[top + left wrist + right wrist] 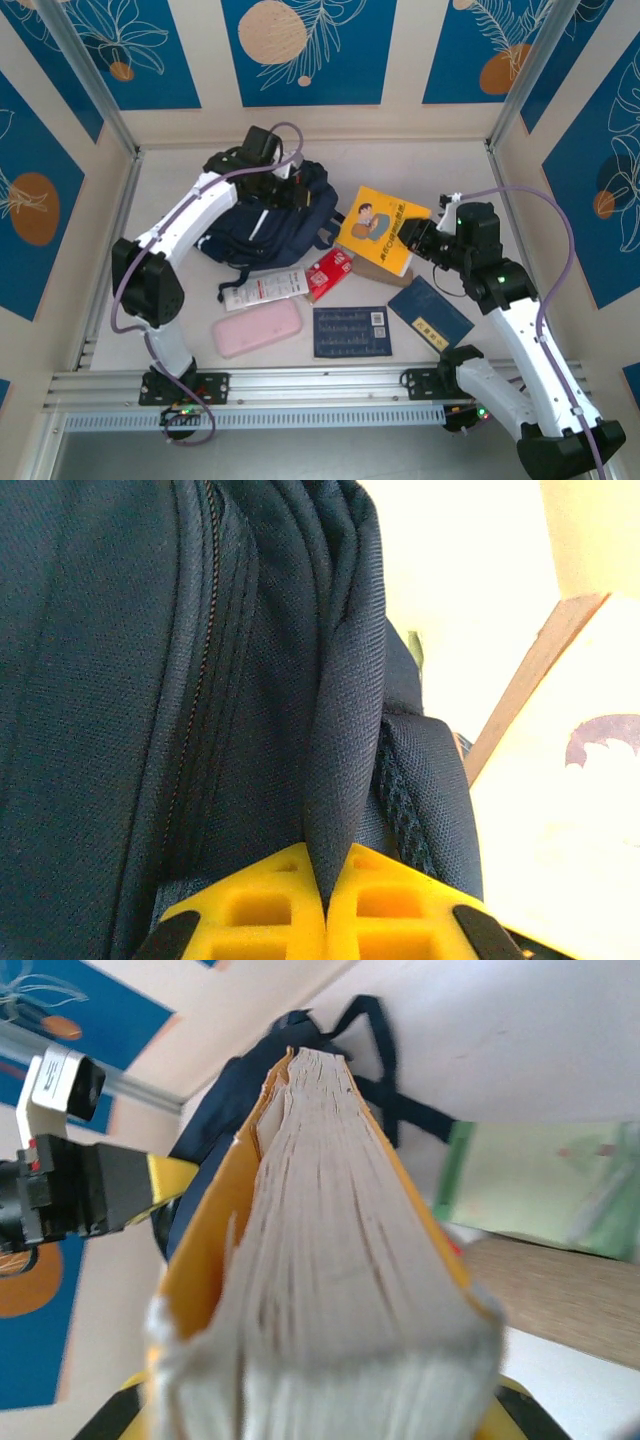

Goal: Pack the student bag
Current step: Move the student bag to the top-center of the table, then open the student bag at the center of the table.

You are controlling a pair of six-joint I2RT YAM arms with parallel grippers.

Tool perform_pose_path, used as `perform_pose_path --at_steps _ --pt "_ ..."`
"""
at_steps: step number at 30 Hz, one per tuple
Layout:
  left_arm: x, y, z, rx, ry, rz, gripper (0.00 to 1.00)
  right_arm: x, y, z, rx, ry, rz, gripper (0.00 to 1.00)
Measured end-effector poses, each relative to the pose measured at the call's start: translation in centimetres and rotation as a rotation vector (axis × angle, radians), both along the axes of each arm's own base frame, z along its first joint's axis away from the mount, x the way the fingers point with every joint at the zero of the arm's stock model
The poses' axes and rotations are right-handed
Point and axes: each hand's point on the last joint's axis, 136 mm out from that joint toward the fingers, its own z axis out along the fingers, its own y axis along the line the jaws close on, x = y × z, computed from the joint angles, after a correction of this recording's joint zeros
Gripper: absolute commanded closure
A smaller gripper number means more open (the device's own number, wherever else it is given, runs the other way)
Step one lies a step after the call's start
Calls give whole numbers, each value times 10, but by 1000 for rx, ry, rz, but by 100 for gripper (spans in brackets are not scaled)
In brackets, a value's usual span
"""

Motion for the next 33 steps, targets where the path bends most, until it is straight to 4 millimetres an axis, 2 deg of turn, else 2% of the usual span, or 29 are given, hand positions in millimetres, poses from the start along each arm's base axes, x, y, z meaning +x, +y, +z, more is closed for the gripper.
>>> perform_pose_path --at_steps 4,8,11,16,22,23,26,31,32,33 --pt "0 -23 -21 -43 57 -37 100 -8 -17 -5 -61 7 -64 100" --pt "-4 -39 -39 -52 87 -72 100 -11 -20 -4 -69 -2 -74 100" --pt "-6 -42 -48 -43 105 -81 94 -11 -18 -8 -65 5 -64 100" --pt "-11 -44 -58 -30 116 -96 89 -14 -14 -20 -57 34 -40 100" --pt "-18 -47 -65 -18 124 -119 83 -14 -10 -24 -43 43 -21 100" --pt "-18 -48 -65 -18 121 -122 83 -14 -10 -24 -42 44 -20 100" --pt "-18 -49 -65 -19 111 -131 99 -15 -9 -24 -39 43 -15 100" --pt "-18 -49 -66 -15 105 -137 100 -14 -9 -24 -37 42 -16 100" --pt "-17 -49 -68 -7 100 -140 92 -14 -9 -24 -37 42 -16 100" --pt "-17 -48 -69 3 94 -141 78 -14 -9 -24 -37 43 -18 100"
